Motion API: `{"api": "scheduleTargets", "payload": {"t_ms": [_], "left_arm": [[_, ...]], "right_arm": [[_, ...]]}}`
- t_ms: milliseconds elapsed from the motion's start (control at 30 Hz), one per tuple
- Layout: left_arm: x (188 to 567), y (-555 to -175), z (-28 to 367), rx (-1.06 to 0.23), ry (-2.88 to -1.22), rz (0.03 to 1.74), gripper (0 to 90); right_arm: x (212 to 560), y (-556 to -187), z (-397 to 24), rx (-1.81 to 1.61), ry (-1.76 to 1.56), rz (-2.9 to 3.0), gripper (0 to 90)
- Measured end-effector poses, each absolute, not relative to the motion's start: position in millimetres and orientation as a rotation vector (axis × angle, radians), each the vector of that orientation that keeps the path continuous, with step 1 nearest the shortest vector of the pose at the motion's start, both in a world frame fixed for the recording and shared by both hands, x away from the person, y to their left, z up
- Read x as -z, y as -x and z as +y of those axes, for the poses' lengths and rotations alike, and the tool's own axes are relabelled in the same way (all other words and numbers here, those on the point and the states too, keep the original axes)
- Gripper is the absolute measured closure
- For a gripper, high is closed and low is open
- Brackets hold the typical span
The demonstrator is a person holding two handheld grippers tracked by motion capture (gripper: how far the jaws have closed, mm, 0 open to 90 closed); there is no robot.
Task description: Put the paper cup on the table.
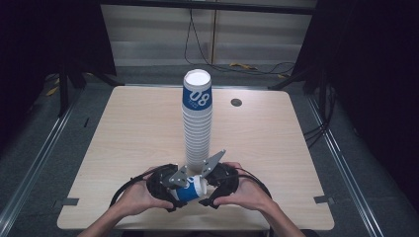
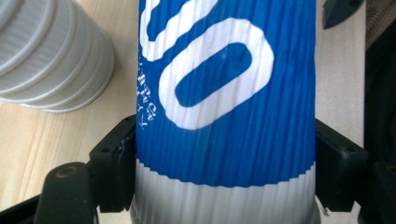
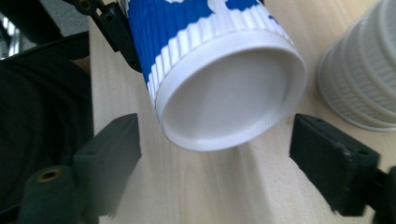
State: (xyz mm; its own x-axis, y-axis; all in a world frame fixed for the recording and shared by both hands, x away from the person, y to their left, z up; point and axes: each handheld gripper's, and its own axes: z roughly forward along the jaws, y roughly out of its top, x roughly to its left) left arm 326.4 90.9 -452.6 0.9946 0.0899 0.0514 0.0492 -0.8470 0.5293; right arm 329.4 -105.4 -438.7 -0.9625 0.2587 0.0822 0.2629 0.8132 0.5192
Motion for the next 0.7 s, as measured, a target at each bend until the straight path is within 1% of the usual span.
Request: {"api": "scheduleTargets", "payload": {"t_ms": [100, 233, 333, 367, 400, 467, 500, 567, 600, 633, 667, 700], "left_arm": [[454, -321, 86, -0.09, -2.593, 0.081, 22.9], [453, -318, 83, -0.082, -2.6, 0.06, 22.9], [455, -314, 80, -0.074, -2.601, 0.023, 22.8], [452, -315, 81, -0.088, -2.625, -0.026, 22.9], [452, -315, 81, -0.088, -2.625, -0.026, 22.8], [453, -308, 80, -0.071, -2.573, 0.042, 22.8], [452, -309, 80, -0.071, -2.593, -0.008, 22.8], [452, -310, 80, -0.074, -2.614, -0.027, 22.8], [454, -309, 79, -0.063, -2.598, -0.003, 22.8], [454, -309, 79, -0.063, -2.598, -0.003, 22.8], [455, -309, 79, -0.064, -2.597, -0.003, 22.8], [455, -309, 79, -0.067, -2.605, -0.014, 22.7]], "right_arm": [[439, -330, -104, 0.845, 0.42, -2.981, 15.0], [439, -328, -102, 0.819, 0.403, -2.961, 16.8], [441, -328, -101, 0.829, 0.368, -2.943, 17.7], [441, -327, -101, 0.819, 0.364, -2.938, 17.5], [441, -327, -101, 0.819, 0.364, -2.938, 17.5], [442, -326, -100, 0.839, 0.353, -2.906, 17.7], [442, -326, -100, 0.835, 0.353, -2.896, 18.4], [442, -325, -100, 0.843, 0.338, -2.889, 20.7], [441, -324, -99, 0.837, 0.334, -2.882, 23.1], [441, -324, -99, 0.837, 0.334, -2.882, 23.1], [442, -324, -99, 0.862, 0.3, -2.868, 26.8], [441, -324, -99, 0.857, 0.3, -2.866, 28.3]]}}
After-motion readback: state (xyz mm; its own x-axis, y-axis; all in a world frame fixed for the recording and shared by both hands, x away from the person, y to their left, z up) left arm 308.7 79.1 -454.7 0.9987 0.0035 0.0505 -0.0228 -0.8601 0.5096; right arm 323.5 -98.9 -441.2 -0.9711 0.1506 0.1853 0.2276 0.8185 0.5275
